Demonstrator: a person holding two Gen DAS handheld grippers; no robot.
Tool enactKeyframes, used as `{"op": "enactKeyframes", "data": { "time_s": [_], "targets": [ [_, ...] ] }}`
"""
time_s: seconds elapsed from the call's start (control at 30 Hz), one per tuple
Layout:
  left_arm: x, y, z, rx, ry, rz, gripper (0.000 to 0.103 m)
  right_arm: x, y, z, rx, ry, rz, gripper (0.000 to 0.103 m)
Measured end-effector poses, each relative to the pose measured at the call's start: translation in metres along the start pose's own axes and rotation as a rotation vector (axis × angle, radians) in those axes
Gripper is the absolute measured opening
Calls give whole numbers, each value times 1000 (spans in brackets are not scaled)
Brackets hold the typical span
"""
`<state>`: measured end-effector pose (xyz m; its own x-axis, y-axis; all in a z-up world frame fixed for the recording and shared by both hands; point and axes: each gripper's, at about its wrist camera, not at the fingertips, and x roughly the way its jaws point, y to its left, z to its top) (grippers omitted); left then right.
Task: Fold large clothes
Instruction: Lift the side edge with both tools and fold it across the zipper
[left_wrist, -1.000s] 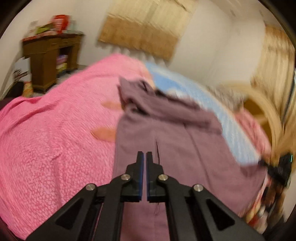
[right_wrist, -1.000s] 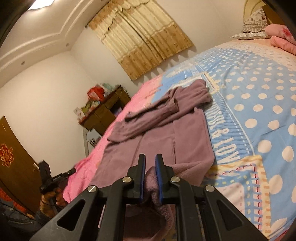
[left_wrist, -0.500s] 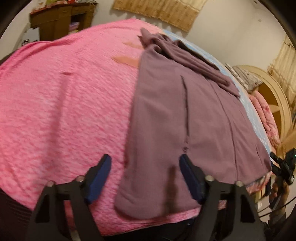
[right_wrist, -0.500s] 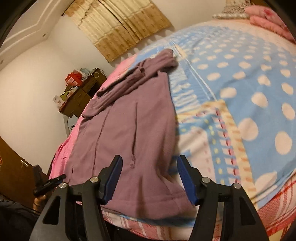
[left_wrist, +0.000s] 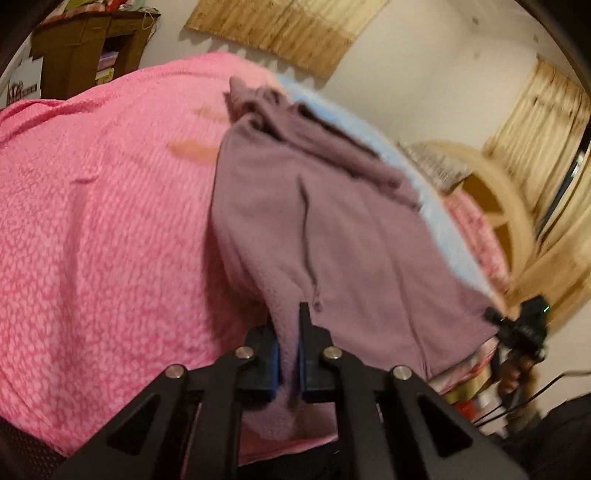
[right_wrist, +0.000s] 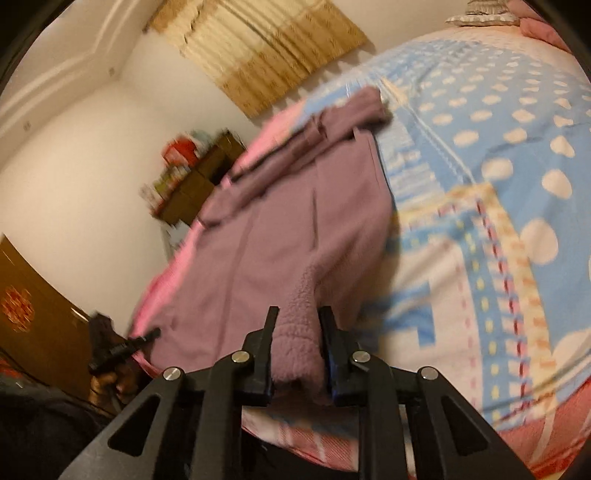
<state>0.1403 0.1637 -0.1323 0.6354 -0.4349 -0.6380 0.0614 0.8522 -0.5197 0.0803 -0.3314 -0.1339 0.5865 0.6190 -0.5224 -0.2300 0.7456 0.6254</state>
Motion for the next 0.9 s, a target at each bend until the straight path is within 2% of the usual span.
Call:
{"op": "enactKeyframes", "data": {
  "time_s": [0.27, 0.33, 0.47, 0.67, 0.9],
  "targets": [
    [-8, -6, 56, -43, -129, -176, 7, 1, 30, 52, -78, -132, 68, 20],
    [-6, -8, 69, -41, -146, -198, 7, 6, 35, 64, -88, -148, 71, 20],
    [5, -15, 93, -39, -176, -236, 7, 12, 38, 93, -77, -172, 89, 19],
    [3, -22, 134, 15, -233, -249, 7, 14, 38, 144, -56, -202, 98, 19],
    [22, -18, 190, 25, -266, -270, 7, 46, 38, 229, -21, -203, 107, 19]
  ]
}}
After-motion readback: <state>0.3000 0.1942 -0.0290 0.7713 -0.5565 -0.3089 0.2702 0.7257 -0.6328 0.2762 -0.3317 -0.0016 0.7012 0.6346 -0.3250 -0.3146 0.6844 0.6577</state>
